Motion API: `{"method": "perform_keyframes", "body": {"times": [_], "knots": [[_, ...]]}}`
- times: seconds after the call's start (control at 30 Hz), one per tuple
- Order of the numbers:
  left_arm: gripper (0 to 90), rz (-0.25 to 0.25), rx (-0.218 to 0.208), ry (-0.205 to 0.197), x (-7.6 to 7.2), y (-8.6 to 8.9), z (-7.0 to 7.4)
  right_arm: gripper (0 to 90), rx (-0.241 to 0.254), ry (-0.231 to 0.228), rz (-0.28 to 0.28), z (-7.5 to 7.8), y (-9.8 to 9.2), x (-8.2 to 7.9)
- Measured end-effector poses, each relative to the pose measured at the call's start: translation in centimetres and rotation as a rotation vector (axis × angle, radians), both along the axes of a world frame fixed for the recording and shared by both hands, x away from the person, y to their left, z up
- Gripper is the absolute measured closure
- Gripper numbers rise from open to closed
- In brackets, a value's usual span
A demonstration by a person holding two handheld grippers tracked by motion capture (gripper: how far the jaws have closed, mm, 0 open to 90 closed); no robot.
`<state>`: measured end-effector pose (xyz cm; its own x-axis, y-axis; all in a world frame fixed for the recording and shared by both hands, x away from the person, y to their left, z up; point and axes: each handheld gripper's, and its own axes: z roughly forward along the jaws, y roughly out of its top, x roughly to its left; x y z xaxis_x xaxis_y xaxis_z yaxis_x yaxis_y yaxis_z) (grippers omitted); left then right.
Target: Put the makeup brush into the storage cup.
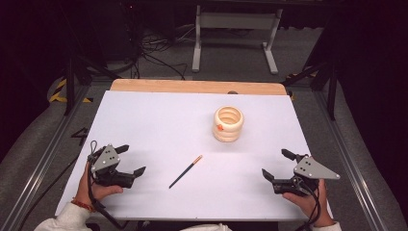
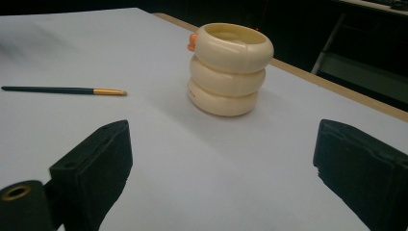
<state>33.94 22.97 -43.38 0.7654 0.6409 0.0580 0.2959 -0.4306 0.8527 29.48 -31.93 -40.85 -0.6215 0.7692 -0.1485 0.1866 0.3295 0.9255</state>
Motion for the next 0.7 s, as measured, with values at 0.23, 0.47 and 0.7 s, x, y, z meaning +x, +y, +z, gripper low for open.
{"method": "perform_keyframes", "body": {"times": [0.23,0.47,0.7], "knots": [[9.8,-0.01,0.017,0.015,0.0,-0.2,-0.1,8.5,-0.008,0.019,-0.006,-0.2,-0.1,0.1],[11.5,-0.023,0.049,0.022,0.0,-0.8,0.0,8.5,-0.029,0.023,-0.021,-0.3,0.3,0.2],[12.5,-0.029,0.086,0.05,0.4,-1.9,0.4,9.2,-0.05,0.037,-0.029,-0.4,0.5,0.3]]}}
